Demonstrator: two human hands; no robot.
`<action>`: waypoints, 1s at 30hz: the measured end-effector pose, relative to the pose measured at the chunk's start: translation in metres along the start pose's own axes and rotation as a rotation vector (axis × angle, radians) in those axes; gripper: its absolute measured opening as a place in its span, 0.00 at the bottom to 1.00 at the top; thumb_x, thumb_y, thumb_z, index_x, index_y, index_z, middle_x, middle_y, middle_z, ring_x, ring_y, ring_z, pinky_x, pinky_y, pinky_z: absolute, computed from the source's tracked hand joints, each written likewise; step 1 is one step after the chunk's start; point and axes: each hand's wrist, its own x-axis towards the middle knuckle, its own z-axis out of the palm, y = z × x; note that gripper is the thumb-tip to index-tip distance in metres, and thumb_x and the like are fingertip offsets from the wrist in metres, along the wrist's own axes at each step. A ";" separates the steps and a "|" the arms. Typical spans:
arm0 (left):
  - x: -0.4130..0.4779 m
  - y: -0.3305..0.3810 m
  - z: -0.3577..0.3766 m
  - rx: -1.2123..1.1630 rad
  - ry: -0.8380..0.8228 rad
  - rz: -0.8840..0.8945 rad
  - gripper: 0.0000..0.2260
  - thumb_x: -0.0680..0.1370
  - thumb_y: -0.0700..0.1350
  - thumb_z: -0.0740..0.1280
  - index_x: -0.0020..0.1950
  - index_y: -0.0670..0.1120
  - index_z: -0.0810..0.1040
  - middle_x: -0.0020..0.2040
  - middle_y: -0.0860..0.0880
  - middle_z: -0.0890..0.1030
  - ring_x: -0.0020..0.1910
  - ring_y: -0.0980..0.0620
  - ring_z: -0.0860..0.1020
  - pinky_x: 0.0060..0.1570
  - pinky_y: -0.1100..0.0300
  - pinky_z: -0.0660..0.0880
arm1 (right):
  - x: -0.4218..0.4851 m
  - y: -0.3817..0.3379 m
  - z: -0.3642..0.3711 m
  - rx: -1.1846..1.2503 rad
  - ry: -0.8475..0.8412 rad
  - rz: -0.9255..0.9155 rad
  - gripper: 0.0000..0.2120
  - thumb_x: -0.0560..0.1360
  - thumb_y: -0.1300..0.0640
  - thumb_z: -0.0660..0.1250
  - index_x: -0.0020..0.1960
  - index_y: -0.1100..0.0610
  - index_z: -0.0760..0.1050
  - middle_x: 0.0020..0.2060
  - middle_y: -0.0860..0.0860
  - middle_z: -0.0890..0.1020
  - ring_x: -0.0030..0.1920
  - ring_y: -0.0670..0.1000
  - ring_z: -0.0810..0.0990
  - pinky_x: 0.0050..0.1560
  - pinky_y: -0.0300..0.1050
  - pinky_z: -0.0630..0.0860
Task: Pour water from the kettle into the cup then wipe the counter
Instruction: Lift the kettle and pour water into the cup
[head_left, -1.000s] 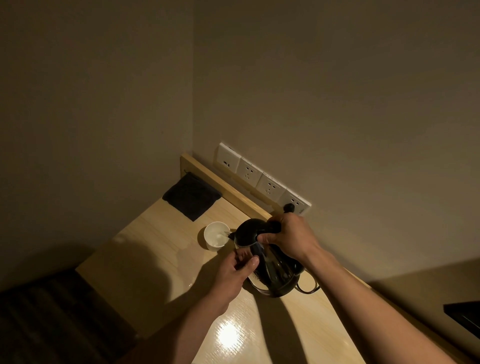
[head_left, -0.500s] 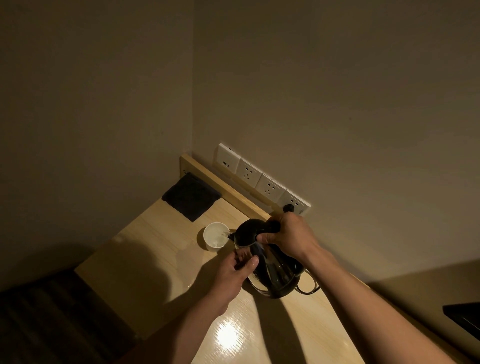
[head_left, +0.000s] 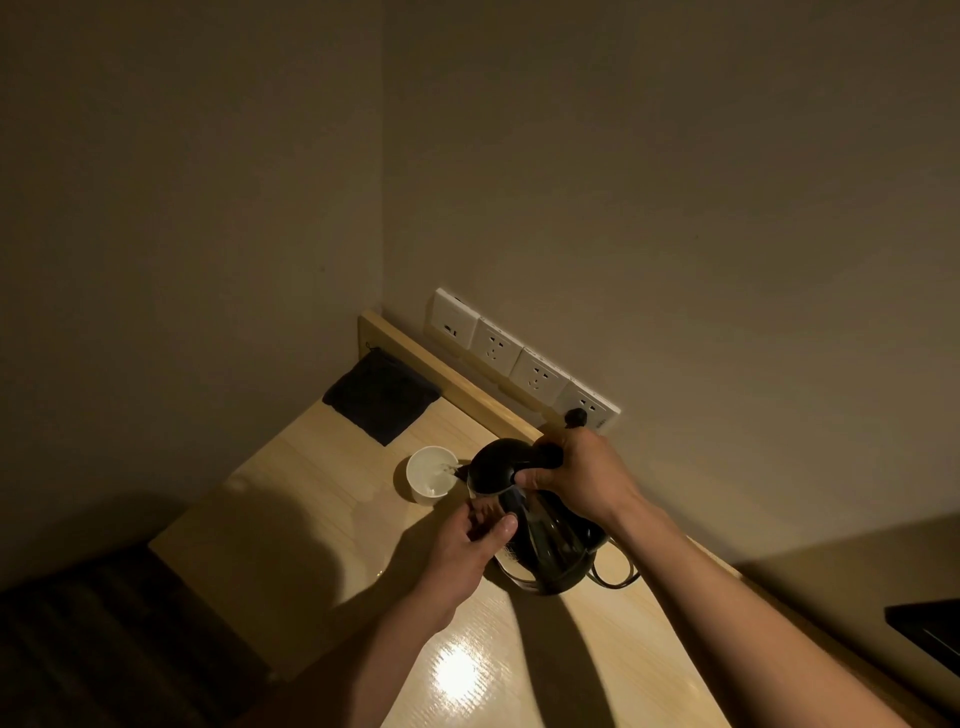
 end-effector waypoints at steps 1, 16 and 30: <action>0.000 0.001 0.000 0.014 0.007 0.014 0.10 0.79 0.49 0.74 0.59 0.54 0.80 0.55 0.55 0.85 0.53 0.64 0.82 0.43 0.73 0.74 | -0.002 0.004 0.001 0.028 0.011 -0.005 0.19 0.74 0.48 0.78 0.61 0.55 0.82 0.51 0.50 0.85 0.51 0.51 0.83 0.54 0.50 0.83; 0.004 0.014 0.021 0.326 -0.022 0.215 0.21 0.75 0.44 0.78 0.64 0.57 0.76 0.55 0.64 0.81 0.52 0.74 0.77 0.41 0.80 0.72 | -0.055 0.087 0.037 0.733 0.308 0.063 0.20 0.71 0.61 0.81 0.61 0.51 0.84 0.52 0.54 0.87 0.54 0.53 0.85 0.61 0.56 0.81; 0.029 -0.012 0.039 0.579 0.058 0.463 0.18 0.71 0.45 0.80 0.57 0.46 0.79 0.48 0.50 0.85 0.51 0.50 0.84 0.54 0.45 0.82 | -0.057 0.123 0.054 0.849 0.359 0.079 0.20 0.71 0.59 0.81 0.58 0.43 0.85 0.51 0.46 0.86 0.54 0.47 0.84 0.57 0.43 0.80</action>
